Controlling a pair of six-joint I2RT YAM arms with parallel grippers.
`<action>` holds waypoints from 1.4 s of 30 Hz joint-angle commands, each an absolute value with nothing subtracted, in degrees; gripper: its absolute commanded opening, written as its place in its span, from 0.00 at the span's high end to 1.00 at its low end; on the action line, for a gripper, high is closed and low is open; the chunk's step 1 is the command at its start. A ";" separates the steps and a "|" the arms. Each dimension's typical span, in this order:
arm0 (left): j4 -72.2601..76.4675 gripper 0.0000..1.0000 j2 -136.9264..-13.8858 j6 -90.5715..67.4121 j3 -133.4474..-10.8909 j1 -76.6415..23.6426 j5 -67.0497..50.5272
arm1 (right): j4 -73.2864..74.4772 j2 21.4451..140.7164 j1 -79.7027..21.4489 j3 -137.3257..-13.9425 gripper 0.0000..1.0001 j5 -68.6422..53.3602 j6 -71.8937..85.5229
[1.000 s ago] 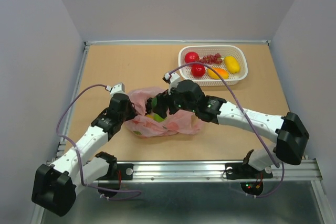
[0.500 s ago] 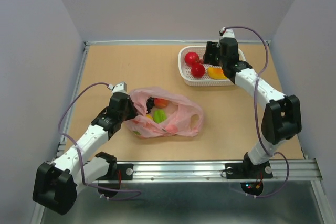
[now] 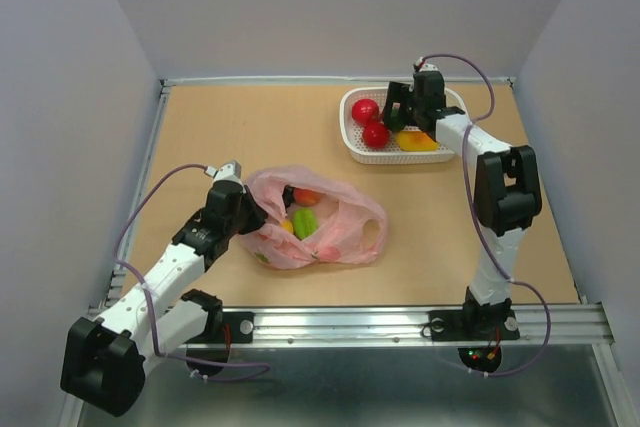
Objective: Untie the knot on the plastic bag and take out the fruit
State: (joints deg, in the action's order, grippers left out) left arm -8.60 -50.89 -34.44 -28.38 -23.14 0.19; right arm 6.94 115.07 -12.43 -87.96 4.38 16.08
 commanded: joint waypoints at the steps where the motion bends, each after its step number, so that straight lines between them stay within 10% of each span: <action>1: -9.67 1.00 -50.89 -38.32 -26.81 -23.03 -0.88 | 4.75 111.10 -12.57 -91.23 0.00 1.58 15.82; 19: -10.37 1.00 -49.04 -40.25 -26.37 -23.03 2.37 | 7.65 82.45 -43.20 -65.32 0.06 -0.71 16.51; 27: -9.58 1.00 -49.22 -39.46 -26.45 -22.94 2.29 | 7.56 87.62 -60.54 -62.31 0.07 1.84 24.16; 42: -8.96 1.00 -45.36 -39.46 -25.40 -23.03 1.58 | 5.98 99.49 -61.08 -64.95 0.14 17.91 34.27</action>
